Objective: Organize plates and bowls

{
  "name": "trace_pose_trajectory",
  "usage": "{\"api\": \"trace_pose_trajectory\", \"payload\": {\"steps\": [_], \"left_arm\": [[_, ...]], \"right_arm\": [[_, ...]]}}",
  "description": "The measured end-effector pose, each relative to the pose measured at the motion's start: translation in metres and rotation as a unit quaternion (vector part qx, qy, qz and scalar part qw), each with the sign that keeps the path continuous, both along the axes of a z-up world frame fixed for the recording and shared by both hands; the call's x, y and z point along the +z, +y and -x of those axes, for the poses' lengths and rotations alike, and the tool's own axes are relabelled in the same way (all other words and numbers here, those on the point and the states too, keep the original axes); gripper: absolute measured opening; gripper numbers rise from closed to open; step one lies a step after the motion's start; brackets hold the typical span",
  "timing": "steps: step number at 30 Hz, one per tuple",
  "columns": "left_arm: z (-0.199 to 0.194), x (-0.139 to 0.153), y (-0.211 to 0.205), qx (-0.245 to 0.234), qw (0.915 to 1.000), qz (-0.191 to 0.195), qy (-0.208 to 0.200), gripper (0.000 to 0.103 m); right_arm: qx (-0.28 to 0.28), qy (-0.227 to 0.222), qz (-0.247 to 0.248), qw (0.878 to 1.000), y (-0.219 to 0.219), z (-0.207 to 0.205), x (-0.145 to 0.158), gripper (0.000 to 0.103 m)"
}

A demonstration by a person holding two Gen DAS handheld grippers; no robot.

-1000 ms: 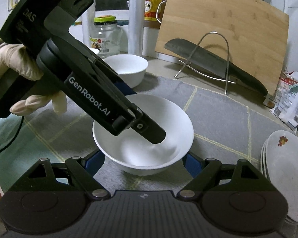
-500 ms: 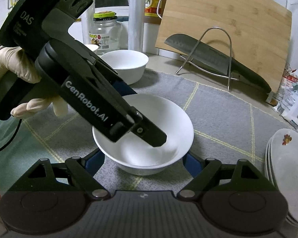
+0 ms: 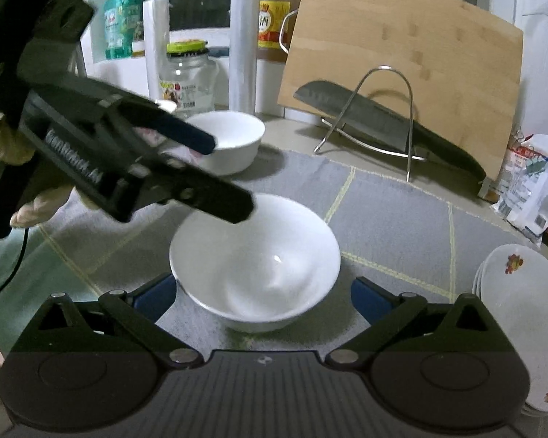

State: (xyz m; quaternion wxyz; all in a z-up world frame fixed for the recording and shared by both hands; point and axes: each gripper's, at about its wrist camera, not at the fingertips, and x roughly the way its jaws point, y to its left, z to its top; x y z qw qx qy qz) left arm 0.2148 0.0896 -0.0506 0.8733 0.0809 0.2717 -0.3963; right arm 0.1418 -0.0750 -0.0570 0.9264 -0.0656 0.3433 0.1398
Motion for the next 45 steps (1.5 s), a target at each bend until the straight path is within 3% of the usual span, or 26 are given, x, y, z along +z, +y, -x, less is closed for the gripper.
{"api": "trace_pose_trajectory", "payload": {"steps": [4,16,22,33,45], "left_arm": [[0.008,0.002,0.013,0.044,0.9980,-0.022,-0.040,0.102],[0.003,-0.006,0.037,0.144,0.9856,-0.069,-0.056,0.102],[-0.005,-0.014,0.038,0.169,0.9804,-0.080,-0.062,0.102],[-0.032,-0.023,0.039,0.210,0.9743,-0.067,-0.046,0.102],[-0.048,-0.032,0.034,0.223,0.9720,-0.061,-0.041,0.102]], "right_arm": [[-0.003,-0.005,-0.006,1.000,0.001,-0.005,0.006,0.103],[0.010,0.011,-0.005,1.000,0.008,-0.033,0.015,0.103],[0.020,0.024,-0.006,0.999,0.012,-0.058,0.023,0.103],[0.054,0.040,-0.021,0.998,0.027,-0.119,0.031,0.103],[0.101,0.057,-0.031,0.993,0.053,-0.195,0.018,0.103]]}}
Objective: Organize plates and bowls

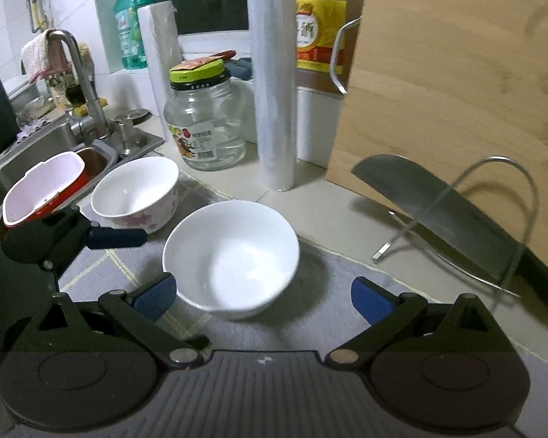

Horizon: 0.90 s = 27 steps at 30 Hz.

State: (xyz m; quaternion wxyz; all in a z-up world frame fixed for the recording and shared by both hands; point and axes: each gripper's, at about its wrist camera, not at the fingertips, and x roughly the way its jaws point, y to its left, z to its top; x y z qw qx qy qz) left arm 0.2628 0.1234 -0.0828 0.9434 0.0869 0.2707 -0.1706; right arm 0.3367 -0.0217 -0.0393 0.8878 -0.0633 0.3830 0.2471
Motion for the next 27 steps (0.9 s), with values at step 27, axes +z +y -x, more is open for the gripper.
{"api": "trace_pose_trajectory", "payload": {"steps": [27], "left_arm": [[-0.014,-0.004,0.002,-0.006,0.9997,0.022,0.004,0.085]], "right_arm": [[0.045,0.043,-0.020,0.998,0.017,-0.062,-0.024,0.073]]}}
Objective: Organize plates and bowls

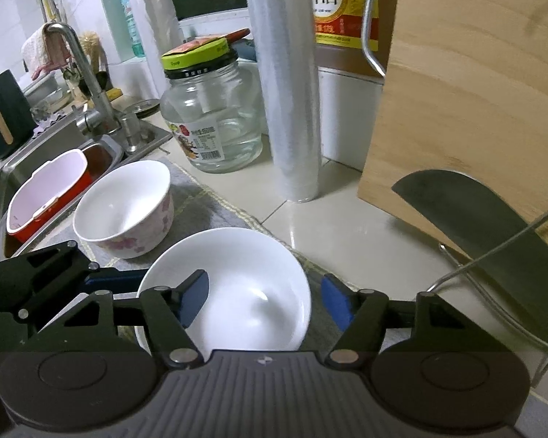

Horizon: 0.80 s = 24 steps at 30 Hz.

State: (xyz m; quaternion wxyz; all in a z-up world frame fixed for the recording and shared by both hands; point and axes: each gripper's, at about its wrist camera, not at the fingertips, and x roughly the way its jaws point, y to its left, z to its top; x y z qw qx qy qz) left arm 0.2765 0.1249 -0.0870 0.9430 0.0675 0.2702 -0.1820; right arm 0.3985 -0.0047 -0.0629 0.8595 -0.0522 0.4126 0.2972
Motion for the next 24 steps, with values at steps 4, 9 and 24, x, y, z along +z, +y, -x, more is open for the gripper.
{"api": "trace_pose_trajectory", "payload": {"steps": [4,9,24], "left_arm": [[-0.0015,0.0000,0.0000,-0.003,1.0000,0.000,0.000,0.085],[-0.0029,-0.0003,0.0009,-0.007,1.0000,0.003,0.000,0.085],[-0.0064,-0.0015,0.0024,-0.013,0.9999,0.010,0.006,0.087]], "right_arm": [[0.006,0.006,-0.001,1.000,0.0024,-0.0008,-0.0021,0.073],[0.011,0.011,-0.006,1.000,0.0046,-0.0019,-0.0032,0.073],[0.017,0.023,-0.010,1.000,0.0062,-0.0047,-0.0041,0.079]]}}
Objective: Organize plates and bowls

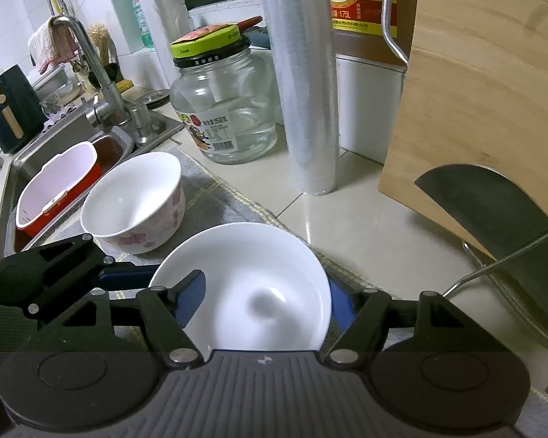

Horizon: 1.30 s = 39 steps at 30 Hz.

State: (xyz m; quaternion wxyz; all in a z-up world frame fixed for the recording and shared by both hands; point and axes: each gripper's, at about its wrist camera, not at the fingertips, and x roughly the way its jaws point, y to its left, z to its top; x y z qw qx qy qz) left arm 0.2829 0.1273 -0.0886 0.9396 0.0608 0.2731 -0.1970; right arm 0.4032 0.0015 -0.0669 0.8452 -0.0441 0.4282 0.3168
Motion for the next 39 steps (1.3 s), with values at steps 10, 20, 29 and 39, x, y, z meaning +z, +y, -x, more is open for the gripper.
{"api": "trace_pose_trajectory", "payload": {"steps": [10,20,29,39], "left_arm": [[0.000,0.001,0.001,-0.005,1.0000,0.002,0.004,0.087],[0.006,0.006,0.000,-0.013,0.9999,0.004,0.004,0.087],[0.018,0.018,0.001,-0.017,0.9998,-0.007,0.007,0.087],[0.040,0.031,-0.002,-0.034,0.9993,-0.011,0.007,0.087]], "right_arm": [[0.002,0.006,-0.009,1.000,0.000,0.003,0.003,0.083],[0.002,0.006,-0.011,1.000,-0.001,0.012,0.008,0.087],[0.006,-0.002,-0.024,1.000,-0.002,0.028,0.024,0.087],[0.003,-0.012,-0.035,0.999,-0.011,0.058,0.043,0.087]]}}
